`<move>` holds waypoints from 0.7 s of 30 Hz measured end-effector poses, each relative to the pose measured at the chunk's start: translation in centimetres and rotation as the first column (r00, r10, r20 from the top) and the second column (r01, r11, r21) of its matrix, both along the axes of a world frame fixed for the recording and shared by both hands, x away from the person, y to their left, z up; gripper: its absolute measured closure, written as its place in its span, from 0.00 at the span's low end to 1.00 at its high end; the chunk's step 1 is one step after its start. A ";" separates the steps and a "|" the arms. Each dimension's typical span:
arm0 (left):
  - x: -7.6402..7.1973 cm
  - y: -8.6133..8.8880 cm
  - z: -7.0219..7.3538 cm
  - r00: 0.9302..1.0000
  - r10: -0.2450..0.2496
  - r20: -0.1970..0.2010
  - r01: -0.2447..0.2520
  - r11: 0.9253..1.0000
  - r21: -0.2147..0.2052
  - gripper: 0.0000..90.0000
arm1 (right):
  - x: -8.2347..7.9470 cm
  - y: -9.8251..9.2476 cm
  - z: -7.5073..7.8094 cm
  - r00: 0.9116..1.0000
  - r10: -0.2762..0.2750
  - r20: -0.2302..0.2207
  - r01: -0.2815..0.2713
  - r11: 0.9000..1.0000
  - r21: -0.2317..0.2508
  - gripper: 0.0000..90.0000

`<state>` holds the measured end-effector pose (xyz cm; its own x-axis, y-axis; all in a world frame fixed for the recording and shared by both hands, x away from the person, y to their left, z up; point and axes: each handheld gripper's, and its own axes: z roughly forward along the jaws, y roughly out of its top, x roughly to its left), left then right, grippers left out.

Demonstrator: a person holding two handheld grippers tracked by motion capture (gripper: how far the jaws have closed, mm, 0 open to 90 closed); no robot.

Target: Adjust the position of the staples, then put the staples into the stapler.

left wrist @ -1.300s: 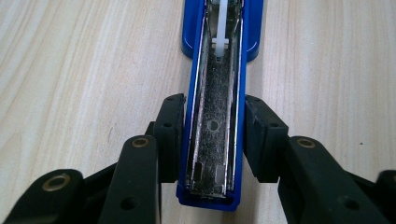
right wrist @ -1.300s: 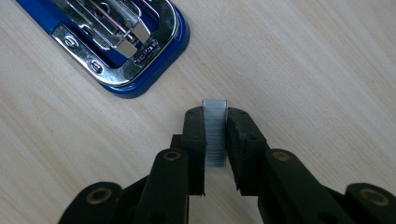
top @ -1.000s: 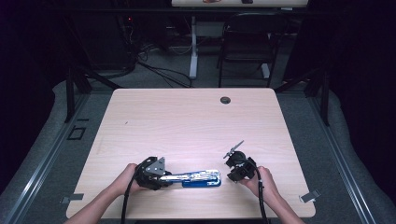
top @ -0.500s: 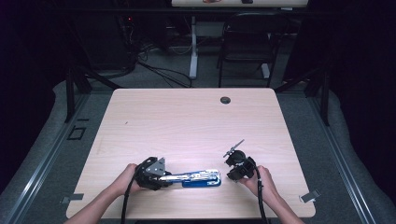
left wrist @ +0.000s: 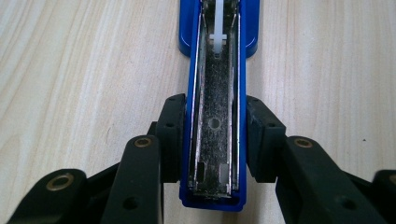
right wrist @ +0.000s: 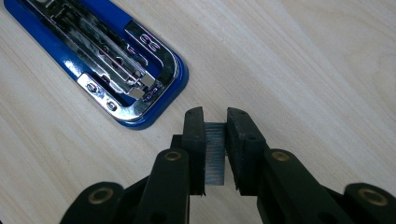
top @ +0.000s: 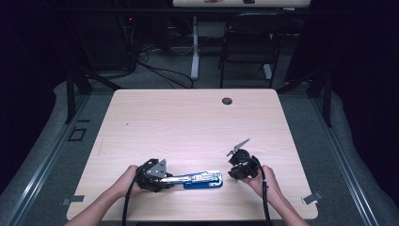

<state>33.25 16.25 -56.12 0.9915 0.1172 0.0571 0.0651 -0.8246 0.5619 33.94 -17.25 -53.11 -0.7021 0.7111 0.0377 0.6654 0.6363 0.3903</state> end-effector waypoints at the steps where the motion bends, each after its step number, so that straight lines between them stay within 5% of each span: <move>1: 0.0 0.0 0.0 1.000 0.000 0.001 0.000 1.000 0.000 0.70 | 0.0 0.0 0.1 1.000 0.003 0.005 -0.003 1.000 0.004 0.87; 21: -0.1 -0.1 0.1 1.000 -0.003 0.010 0.003 1.000 0.006 0.70 | 0.2 -0.9 2.0 0.992 0.069 0.101 -0.074 0.996 0.045 0.87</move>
